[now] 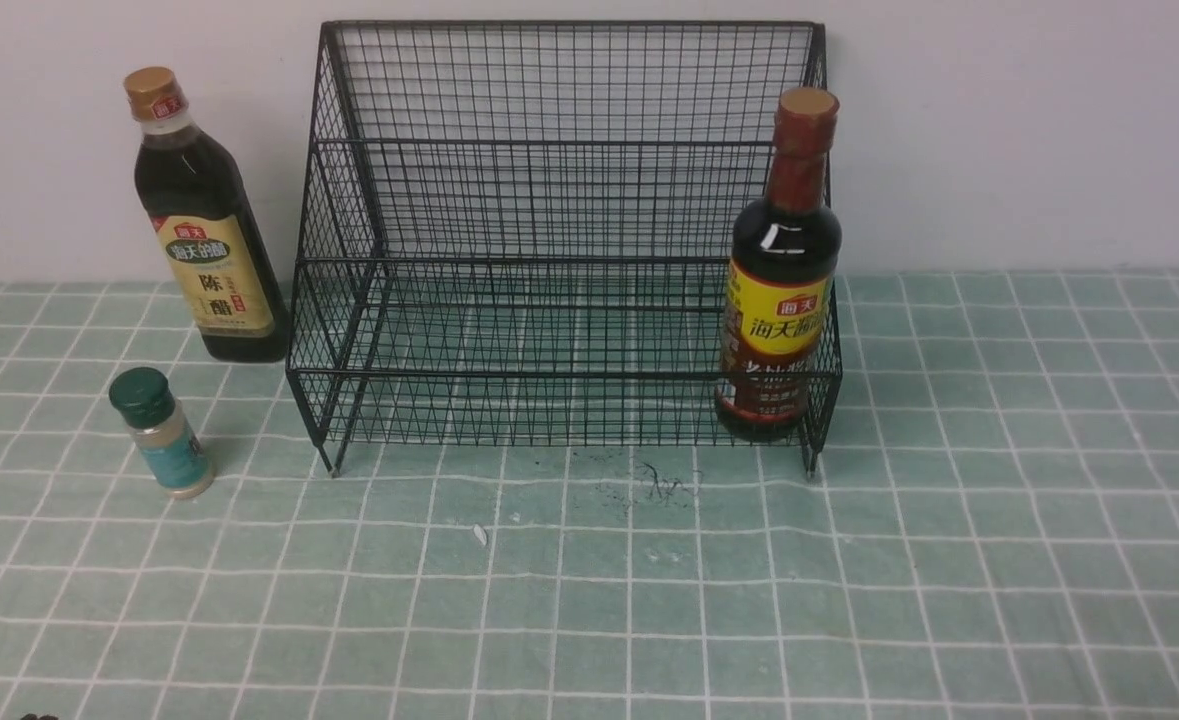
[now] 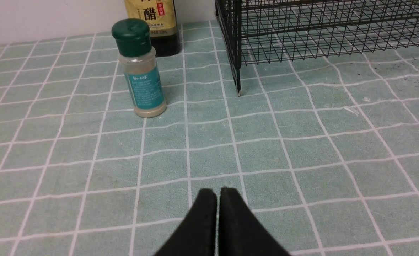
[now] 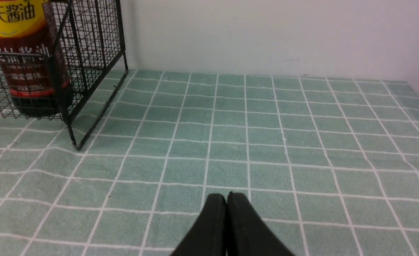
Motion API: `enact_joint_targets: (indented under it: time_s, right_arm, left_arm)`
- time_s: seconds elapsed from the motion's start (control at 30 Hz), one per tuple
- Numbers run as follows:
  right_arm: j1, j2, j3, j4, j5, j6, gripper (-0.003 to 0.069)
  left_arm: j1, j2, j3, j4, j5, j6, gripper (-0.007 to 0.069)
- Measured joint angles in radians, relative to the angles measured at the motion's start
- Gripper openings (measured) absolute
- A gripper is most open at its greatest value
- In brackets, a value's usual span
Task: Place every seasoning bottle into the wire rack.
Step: Use the left arm to grab the condiment bottle closest to it
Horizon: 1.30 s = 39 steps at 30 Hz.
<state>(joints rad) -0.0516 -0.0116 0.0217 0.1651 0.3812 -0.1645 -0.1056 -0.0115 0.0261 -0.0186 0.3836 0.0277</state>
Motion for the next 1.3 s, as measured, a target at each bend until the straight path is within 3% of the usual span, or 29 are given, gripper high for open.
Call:
enact_joint_targets:
  time_s: [1.07, 1.17, 1.3]
  right_arm:
    - [0.0, 0.0, 0.0, 0.0, 0.0, 0.0, -0.0015]
    - [0.0, 0.0, 0.0, 0.0, 0.0, 0.0, -0.0015]
    - [0.0, 0.0, 0.0, 0.0, 0.0, 0.0, -0.0015]
  left_arm:
    - [0.0, 0.0, 0.0, 0.003, -0.002, 0.009, -0.0006]
    - [0.0, 0.0, 0.002, -0.003, -0.026, 0.016, -0.0006]
    - [0.0, 0.0, 0.003, -0.103, -0.223, -0.007, -0.0006]
